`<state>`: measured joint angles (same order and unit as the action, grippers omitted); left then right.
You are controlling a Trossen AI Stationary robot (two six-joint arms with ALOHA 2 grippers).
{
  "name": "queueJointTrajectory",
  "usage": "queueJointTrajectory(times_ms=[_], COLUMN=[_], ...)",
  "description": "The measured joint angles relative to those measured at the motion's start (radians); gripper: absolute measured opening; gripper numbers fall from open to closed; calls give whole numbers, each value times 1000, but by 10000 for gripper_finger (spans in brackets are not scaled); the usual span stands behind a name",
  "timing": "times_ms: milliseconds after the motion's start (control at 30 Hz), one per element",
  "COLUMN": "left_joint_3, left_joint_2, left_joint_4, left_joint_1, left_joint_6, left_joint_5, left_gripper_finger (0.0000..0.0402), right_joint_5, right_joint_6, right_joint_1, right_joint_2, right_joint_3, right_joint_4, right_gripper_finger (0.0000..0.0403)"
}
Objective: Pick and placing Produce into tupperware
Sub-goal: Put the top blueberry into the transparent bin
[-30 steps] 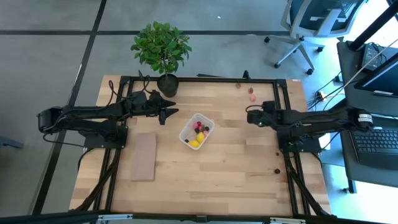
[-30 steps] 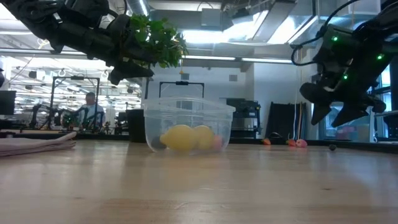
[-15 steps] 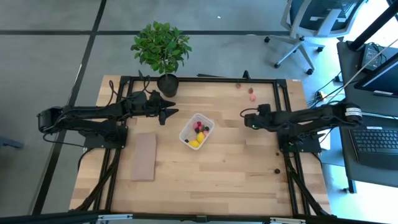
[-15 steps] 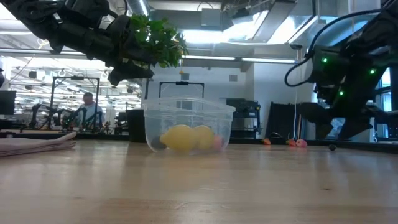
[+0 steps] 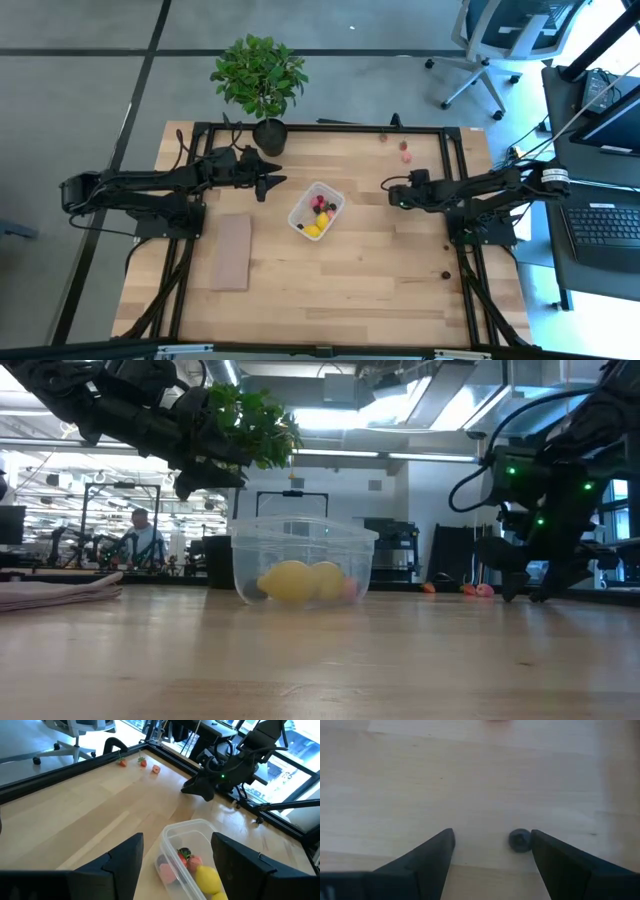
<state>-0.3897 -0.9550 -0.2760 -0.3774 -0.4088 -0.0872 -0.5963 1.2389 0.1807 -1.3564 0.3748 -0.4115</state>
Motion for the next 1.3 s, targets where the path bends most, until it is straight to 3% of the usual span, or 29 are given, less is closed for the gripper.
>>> queueJointTrajectory(times_ms=[433, 867, 1300], left_joint_3=[0, 0, 0], left_joint_2=[0, 0, 0], left_joint_4=[7, 6, 6], left_joint_1=[0, 0, 1], left_joint_6=[0, -8, -60], left_joint_5=[0, 0, -9], left_gripper_finger=[225, 225, 225], right_joint_5=[25, 41, 32], right_joint_6=[13, -23, -66], right_joint_1=[1, 0, -2], right_joint_2=[-1, -2, -4], right_joint_3=[-1, -1, -2], right_joint_4=[-19, 3, 9], right_gripper_finger=[269, 174, 162])
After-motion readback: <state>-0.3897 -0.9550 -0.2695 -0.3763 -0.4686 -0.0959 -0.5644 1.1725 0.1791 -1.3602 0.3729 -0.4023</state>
